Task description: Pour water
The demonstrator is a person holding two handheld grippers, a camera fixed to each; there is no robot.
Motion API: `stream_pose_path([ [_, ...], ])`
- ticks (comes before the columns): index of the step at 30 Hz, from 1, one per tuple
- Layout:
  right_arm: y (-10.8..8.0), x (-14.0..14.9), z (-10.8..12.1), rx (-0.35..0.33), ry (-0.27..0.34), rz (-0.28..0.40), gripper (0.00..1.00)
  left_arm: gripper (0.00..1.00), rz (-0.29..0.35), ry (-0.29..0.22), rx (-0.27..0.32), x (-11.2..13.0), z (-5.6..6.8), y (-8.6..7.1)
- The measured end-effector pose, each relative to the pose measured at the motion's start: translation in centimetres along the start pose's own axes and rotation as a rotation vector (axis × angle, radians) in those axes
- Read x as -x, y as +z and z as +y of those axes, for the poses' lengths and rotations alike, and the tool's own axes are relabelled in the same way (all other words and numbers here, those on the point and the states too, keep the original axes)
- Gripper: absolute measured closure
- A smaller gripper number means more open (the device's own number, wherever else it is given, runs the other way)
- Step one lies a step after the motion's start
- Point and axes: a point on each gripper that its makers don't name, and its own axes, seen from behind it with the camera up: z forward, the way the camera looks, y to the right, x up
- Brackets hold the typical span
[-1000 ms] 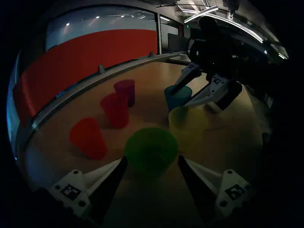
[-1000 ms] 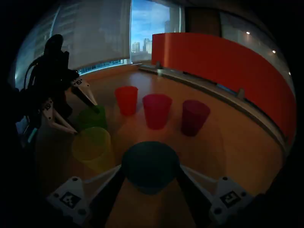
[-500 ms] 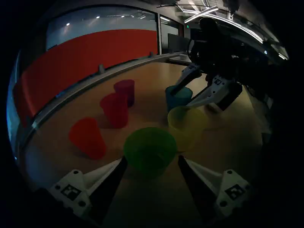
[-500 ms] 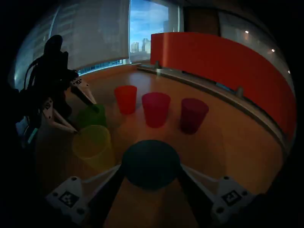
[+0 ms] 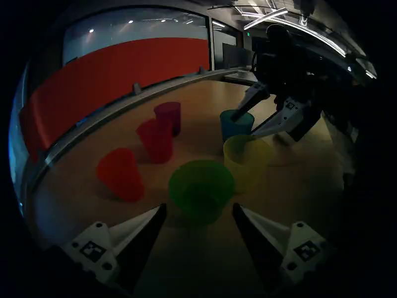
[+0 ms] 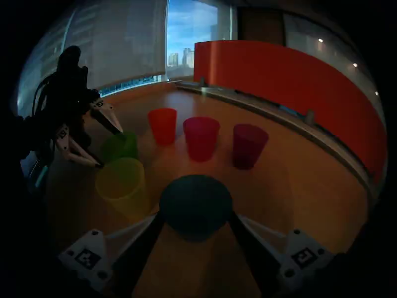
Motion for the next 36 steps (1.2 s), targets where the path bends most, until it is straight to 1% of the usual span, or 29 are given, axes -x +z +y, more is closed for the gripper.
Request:
stream_pose_path([
  [6,-1.5,0.7,0.0,0.022,0.010,0.002,0.00,0.01,0.005,-0.017,-0.028,0.6,-0.4,-1.4],
  [13,-3.7,1.3,0.1,0.057,0.026,0.015,0.00,0.01,0.020,-0.040,-0.068,1.1,-0.9,-3.4],
  [21,-5.8,1.1,0.1,0.103,0.046,0.054,0.00,0.01,0.054,-0.068,-0.115,1.1,-1.3,-5.5],
  [24,-6.5,1.0,0.3,0.133,0.061,0.082,0.00,0.02,0.079,-0.077,-0.149,0.8,-1.7,-6.3],
  [27,-7.3,0.9,0.7,0.171,0.085,0.114,0.00,0.01,0.110,-0.089,-0.191,0.5,-2.3,-7.1],
  [36,-9.7,0.5,2.3,0.306,0.184,0.217,0.00,0.01,0.210,-0.164,-0.322,-0.3,-4.8,-9.0],
])
